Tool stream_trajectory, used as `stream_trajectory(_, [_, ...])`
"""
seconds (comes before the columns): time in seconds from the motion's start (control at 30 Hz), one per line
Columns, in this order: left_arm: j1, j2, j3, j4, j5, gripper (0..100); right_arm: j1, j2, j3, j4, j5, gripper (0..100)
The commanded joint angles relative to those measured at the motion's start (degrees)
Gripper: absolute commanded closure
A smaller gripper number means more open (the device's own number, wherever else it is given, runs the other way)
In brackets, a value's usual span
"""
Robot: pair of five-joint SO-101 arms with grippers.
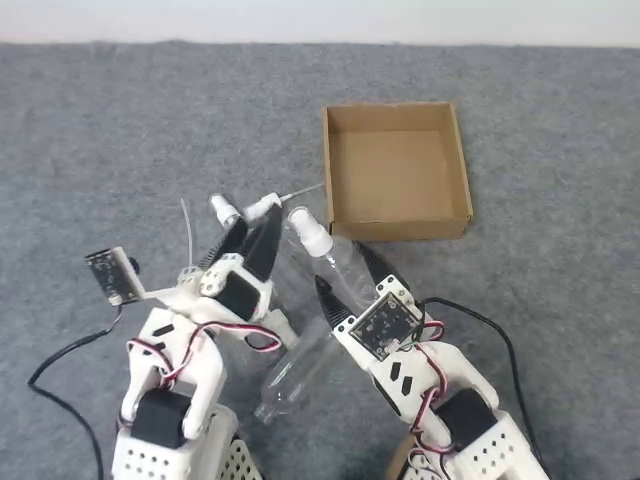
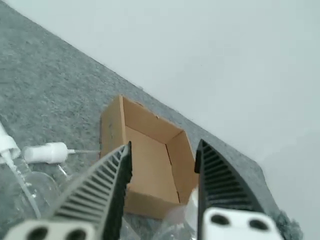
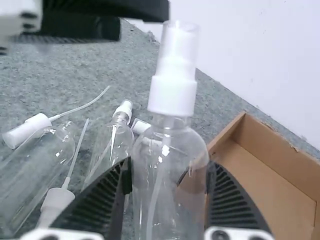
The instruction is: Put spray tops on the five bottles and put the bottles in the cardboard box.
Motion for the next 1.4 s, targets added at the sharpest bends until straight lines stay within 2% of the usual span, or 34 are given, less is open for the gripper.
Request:
stream_trajectory(0.0, [-3.0,-1.2,-0.8,-3.9,0.5,81,0.4,-1.5,-1.9,-1.3,-0.5,88.3])
stream_trajectory(0.53, [0.0,-1.1,0.3,-4.0,0.5,81,0.3,-1.5,-2.2,-3.8,-0.6,88.3])
stream_trajectory(0.77, [0.3,-1.1,0.3,-4.0,0.5,81,-4.7,-1.5,-2.2,-3.8,-0.3,88.2])
stream_trajectory(1.03, [6.1,-1.1,1.5,-3.8,0.1,81,-4.8,-1.4,-1.9,-3.6,-0.2,88.3])
stream_trajectory(1.37, [8.7,-1.1,1.8,-2.0,-6.7,81,-4.8,-1.4,-1.6,-3.2,-0.2,88.3])
